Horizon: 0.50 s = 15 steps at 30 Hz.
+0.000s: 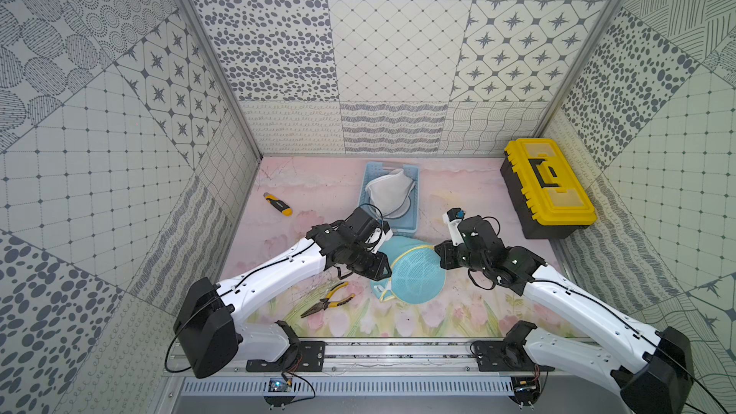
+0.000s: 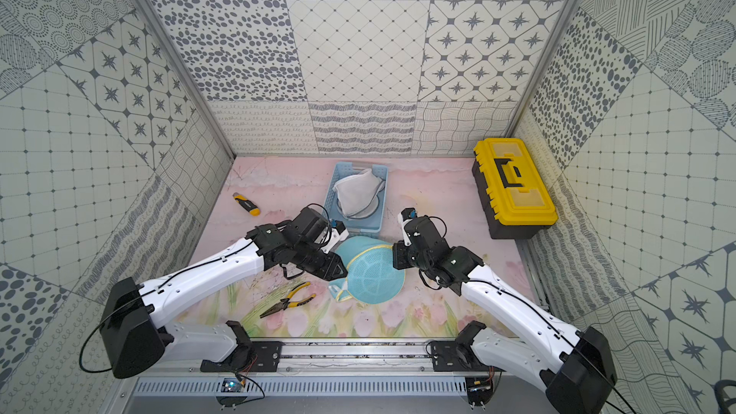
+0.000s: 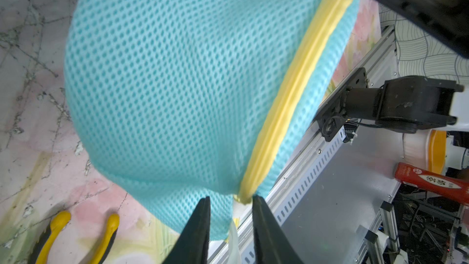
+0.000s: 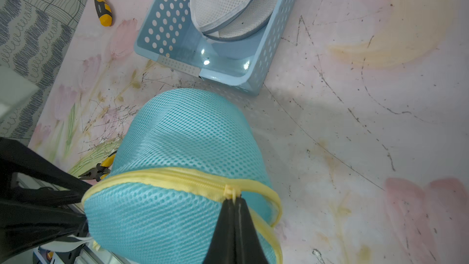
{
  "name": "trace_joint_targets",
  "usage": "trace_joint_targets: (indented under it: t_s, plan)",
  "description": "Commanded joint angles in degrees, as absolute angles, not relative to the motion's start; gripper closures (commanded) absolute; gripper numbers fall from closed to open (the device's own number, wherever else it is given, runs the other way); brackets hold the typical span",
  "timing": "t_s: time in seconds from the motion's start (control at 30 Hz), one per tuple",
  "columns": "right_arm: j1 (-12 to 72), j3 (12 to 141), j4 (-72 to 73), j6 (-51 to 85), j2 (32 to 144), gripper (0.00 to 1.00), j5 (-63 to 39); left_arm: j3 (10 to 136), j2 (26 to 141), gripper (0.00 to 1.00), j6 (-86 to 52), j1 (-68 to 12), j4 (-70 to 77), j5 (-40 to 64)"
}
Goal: Turn the laundry bag inside out
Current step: Zip the zipper on the laundry bag.
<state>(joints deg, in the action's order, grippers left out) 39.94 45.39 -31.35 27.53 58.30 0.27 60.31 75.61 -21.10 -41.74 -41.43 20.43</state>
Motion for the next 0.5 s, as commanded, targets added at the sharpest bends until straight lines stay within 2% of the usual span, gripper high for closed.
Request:
trace_joint_targets:
  t_s: [0.0, 0.2, 0.37, 0.47]
  plan:
    - [40.78, 45.14, -28.15, 26.32, 56.84, 1.0, -0.54, 62.89, 71.93, 0.41, -19.98, -40.7, -44.87, 19.76]
    - [41.61, 44.79, -27.25, 26.75, 56.8, 1.0, -1.23, 66.98, 73.31, 0.28, -18.93, -40.39, -33.94, 21.92]
    - [41.66, 44.67, -26.14, 25.33, 57.18, 1.0, -2.65, 72.34, 81.38, 0.29, -17.25, -40.09, -26.61, 20.86]
    - [41.68, 44.76, -25.98, 24.29, 57.88, 1.0, -3.39, 73.92, 85.55, 0.26, -20.73, -36.77, -19.2, 24.44]
